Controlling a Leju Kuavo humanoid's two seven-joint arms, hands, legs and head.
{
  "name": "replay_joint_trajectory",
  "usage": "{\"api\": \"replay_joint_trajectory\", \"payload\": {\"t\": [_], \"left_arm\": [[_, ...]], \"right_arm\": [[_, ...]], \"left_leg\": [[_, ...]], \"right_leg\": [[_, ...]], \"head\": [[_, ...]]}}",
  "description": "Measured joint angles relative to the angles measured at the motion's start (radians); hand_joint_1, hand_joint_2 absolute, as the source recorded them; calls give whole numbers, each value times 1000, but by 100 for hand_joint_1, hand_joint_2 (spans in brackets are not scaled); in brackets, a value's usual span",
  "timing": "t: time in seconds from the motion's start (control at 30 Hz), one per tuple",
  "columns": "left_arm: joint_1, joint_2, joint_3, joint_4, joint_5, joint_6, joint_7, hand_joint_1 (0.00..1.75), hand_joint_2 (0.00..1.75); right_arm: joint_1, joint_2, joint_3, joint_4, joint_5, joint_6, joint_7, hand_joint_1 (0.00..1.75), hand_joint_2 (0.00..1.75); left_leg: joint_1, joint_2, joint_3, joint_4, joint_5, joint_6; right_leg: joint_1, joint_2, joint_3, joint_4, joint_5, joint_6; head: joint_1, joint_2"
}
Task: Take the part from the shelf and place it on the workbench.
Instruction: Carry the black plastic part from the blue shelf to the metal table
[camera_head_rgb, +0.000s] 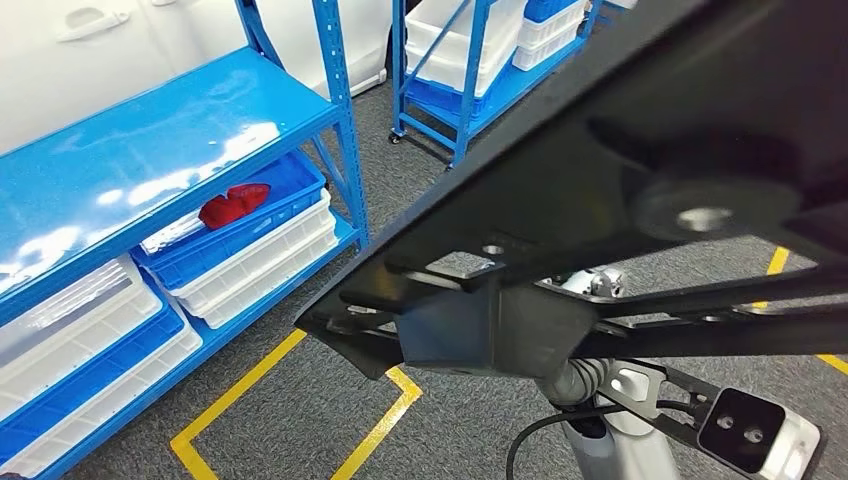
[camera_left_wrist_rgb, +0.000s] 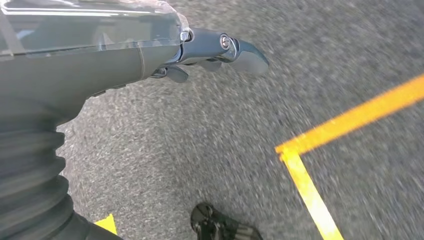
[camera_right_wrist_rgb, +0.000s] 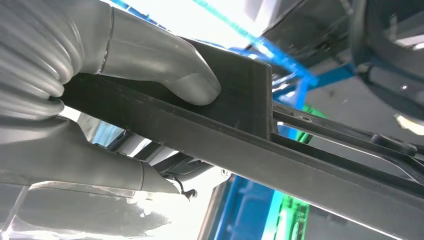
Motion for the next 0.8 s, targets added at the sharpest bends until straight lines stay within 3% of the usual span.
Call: {"api": "replay_joint_trajectory", "payload": {"t": [0.03, 0.1, 0.17, 0.23, 0.27, 0.33, 0.4, 0.47, 0.5, 0.53, 0.6, 0.63, 0.7, 0.77, 0.8], "left_arm": [[-2, -2, -1, 0, -1, -2, -3, 0, 175], [-5, -8, -2, 0, 2, -1, -9, 0, 175], [-6, -12, -2, 0, 8, 4, -13, 0, 175], [-8, -15, -2, 0, 12, 7, -15, 0, 175], [-9, -16, -2, 0, 12, 7, -15, 0, 175], [-10, -19, -2, 0, 13, 7, -16, 0, 175], [-5, -21, -2, 0, 14, 8, -16, 0, 175], [0, -21, -1, 0, 17, 8, -14, 0, 175], [2, -22, 0, 0, 21, 8, -13, 0, 175], [2, -23, 1, 0, 26, 8, -14, 0, 175], [1, -24, 5, 0, 36, 8, -17, 0, 175], [1, -25, 8, 0, 40, 8, -18, 0, 175], [0, -26, 14, 0, 41, 9, -18, 0, 175], [-2, -29, 17, 0, 37, 10, -15, 0, 175], [-4, -30, 18, 0, 34, 10, -14, 0, 175]], "right_arm": [[0, 0, -4, 3, 2, 0, 2, 175, 175], [0, 0, -12, 6, 3, 7, 2, 175, 175], [-1, 0, -16, 10, 3, 13, 2, 175, 175], [-2, 0, -21, 14, 3, 15, 2, 175, 175], [-1, 0, -23, 15, 3, 15, 2, 175, 175], [-4, 0, -28, 17, 3, 16, 1, 175, 175], [-5, 1, -30, 21, 3, 18, 1, 175, 175], [1, 1, -31, 24, 2, 23, 1, 175, 175], [4, 1, -32, 25, 2, 27, 2, 175, 175], [7, 2, -32, 25, 1, 29, 3, 175, 175], [12, 6, -33, 26, -1, 33, 5, 175, 175], [13, 10, -33, 27, -1, 34, 5, 175, 175], [14, 17, -33, 30, -1, 29, 6, 175, 175], [15, 20, -33, 33, 0, 25, 4, 175, 175], [15, 20, -34, 35, 2, 24, 2, 175, 175]], "left_leg": [[0, 12, 3, 0, -2, -2], [-3, 32, 11, 0, -9, -9], [-7, 50, 17, 0, -15, -20], [-9, 71, 23, -2, -19, -31], [-7, 67, 26, 0, -23, -37], [-3, 24, 12, 43, -57, -45], [0, -28, -45, 167, -121, -48], [0, -42, -106, 279, -153, -49], [0, -43, -116, 287, -139, -49], [0, -46, -108, 255, -107, -47], [1, -80, -58, 123, -30, -42], [3, -101, -36, 66, -7, -39], [2, -124, -17, 18, 0, -33], [2, -104, -13, 11, 3, -23], [4, -93, -10, 7, 5, -17]], "right_leg": [[-1, -8, 26, -50, 31, -1], [5, -54, 104, -194, 87, -11], [16, -84, 141, -268, 103, -25], [20, -65, 138, -273, 101, -35], [18, -53, 139, -277, 103, -41], [11, -31, 144, -285, 108, -53], [8, -5, 147, -288, 109, -60], [10, 25, 147, -287, 109, -62], [10, 41, 148, -285, 108, -62], [11, 56, 150, -284, 107, -61], [11, 84, 151, -278, 103, -57], [11, 98, 148, -273, 102, -53], [7, 122, 140, -269, 102, -41], [4, 140, 135, -270, 105, -28], [5, 128, 131, -263, 100, -22]], "head": [[0, 0], [0, 0], [0, 0], [0, 0], [0, 0], [0, 0], [0, 0], [0, 0], [0, 0], [0, 0], [0, 0], [0, 0], [0, 0], [0, 0], [0, 0]]}}
